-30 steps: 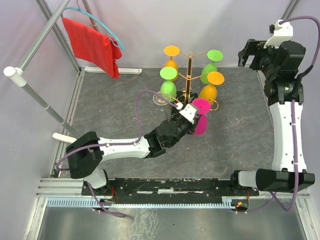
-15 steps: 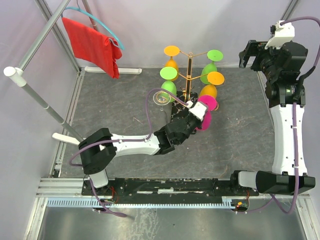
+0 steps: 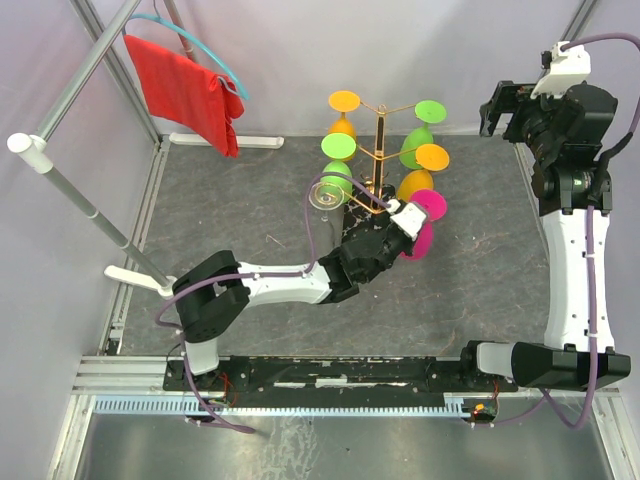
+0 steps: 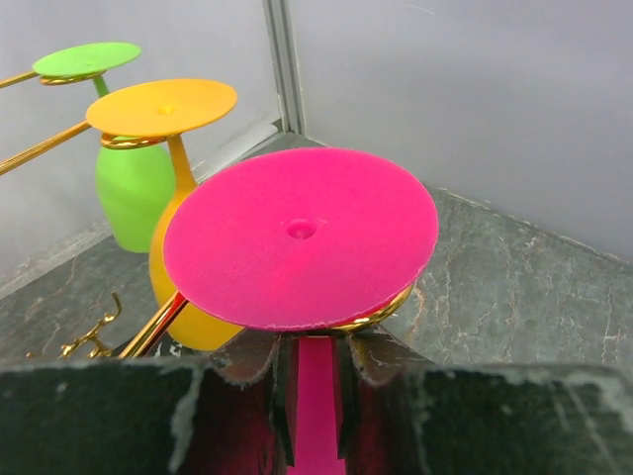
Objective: Place the wine glass upside down on the wine glass rack
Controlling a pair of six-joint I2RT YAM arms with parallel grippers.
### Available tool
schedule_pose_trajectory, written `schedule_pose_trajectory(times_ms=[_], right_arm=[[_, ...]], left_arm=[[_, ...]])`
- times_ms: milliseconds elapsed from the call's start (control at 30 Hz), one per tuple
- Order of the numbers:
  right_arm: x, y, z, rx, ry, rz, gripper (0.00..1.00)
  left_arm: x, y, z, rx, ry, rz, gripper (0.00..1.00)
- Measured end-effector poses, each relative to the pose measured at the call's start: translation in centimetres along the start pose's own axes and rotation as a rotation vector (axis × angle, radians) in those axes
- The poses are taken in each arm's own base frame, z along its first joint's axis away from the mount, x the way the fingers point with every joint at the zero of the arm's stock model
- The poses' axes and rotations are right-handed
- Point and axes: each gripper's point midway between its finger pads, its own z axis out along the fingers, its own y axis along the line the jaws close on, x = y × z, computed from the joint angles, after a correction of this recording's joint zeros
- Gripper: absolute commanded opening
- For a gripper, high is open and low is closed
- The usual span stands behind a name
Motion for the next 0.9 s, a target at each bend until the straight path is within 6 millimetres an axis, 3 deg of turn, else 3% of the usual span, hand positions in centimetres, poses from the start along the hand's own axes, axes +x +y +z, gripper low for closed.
schedule_pose_trajectory(times_ms=[267, 400, 533, 800, 833, 867, 900], right_arm=[[0.2, -0.1, -0.1, 0.000, 0.010, -0.012, 1.00], [0.5, -0.1, 0.0, 0.000, 0.016, -0.011, 1.00], [0.6, -0.1, 0.0, 0.000, 0.017, -0.012, 1.00], [1.0, -0.1, -0.2, 0.001, 0.023, -0.010, 1.00], [1.0, -0.1, -0.2, 0.001, 0.023, -0.010, 1.00], [1.0, 0.0, -0.2, 0.001, 0.024, -0.008, 1.00], [1.1, 0.0, -0.2, 0.001, 0.026, -0.007, 1.00]], left_arm=[[0.0, -1.1, 0.2, 0.075, -0.013, 0.001, 0.03], [0.0, -2.5, -0.6, 0.149, -0.022, 0.000, 0.03], [-0.3, -2.4, -1.7, 0.172, -0.029, 0.000, 0.06], [-0.6, -1.1, -4.3, 0.146, -0.031, -0.003, 0.76], [-0.3, -1.1, -4.5, 0.145, -0.022, -0.002, 0.93], [0.1, -1.1, -4.7, 0.146, -0.013, 0.000, 1.00], [0.3, -1.1, -4.9, 0.147, -0.007, 0.001, 0.99]])
